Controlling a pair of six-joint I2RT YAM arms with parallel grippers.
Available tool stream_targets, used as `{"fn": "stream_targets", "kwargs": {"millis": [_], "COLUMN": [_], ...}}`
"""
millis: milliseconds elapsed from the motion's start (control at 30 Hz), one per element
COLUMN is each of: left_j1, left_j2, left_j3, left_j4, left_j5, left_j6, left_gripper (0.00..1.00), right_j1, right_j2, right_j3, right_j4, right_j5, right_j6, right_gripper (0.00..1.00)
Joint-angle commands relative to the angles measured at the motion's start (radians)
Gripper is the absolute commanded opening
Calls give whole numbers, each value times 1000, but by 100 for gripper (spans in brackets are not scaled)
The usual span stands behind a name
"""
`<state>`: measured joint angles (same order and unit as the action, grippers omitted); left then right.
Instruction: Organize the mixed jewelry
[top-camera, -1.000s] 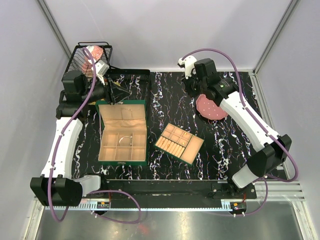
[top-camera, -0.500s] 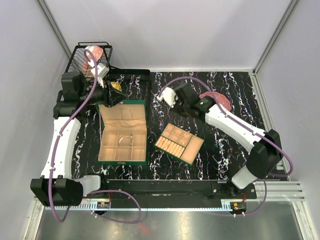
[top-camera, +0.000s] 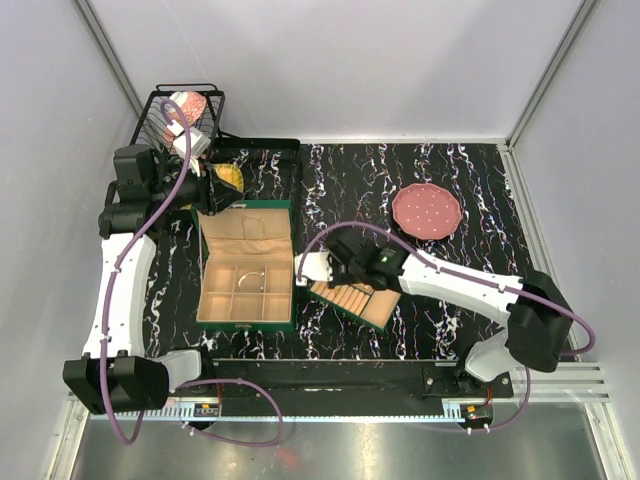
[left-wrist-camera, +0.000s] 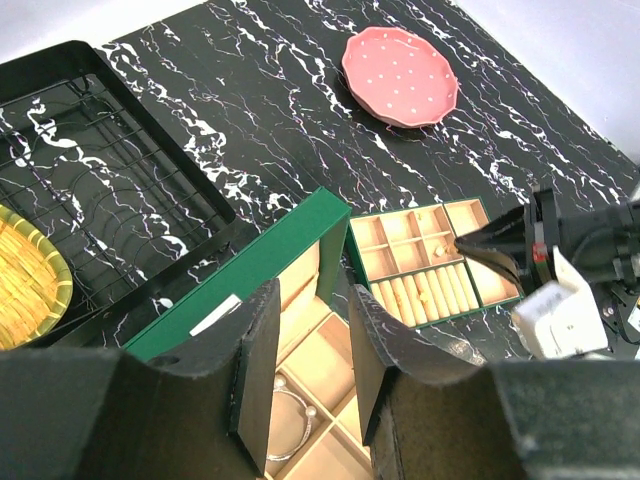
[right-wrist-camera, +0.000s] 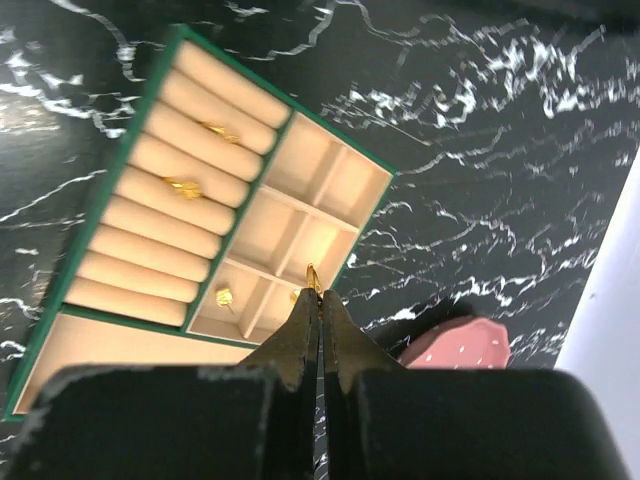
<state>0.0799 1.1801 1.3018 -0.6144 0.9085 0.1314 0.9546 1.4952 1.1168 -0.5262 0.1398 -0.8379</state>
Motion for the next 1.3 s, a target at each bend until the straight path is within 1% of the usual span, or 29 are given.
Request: {"fn": "stream_targets", "kwargs": {"millis": [0, 100, 267, 500, 933, 1267], "left_j1": [9, 9, 11, 20, 34, 38], "left_j2": [7, 18, 27, 33, 44, 56], "left_j3": [42, 40, 37, 7, 8, -2], "left_j4": [-1, -1, -1, 18, 25, 28], "left_j5": [9, 9, 4, -3, 1, 13], "left_j6": [28, 25, 25, 17, 5, 4], "left_gripper": [36, 36, 35, 35, 34, 34], "right_j1": [70, 105, 154, 196, 213, 223], "right_j2": [-30, -23, -13, 2, 37, 19], "right_j3": [-51, -90, -188, -259, -275, -262], "right_j4": [34, 46, 121, 196, 218, 144], "right_j5": [9, 24, 92, 159, 167, 142], "right_j6": [-118, -165, -279, -386, -446, -423], "right_gripper": [0, 0, 0, 0, 0, 0]}}
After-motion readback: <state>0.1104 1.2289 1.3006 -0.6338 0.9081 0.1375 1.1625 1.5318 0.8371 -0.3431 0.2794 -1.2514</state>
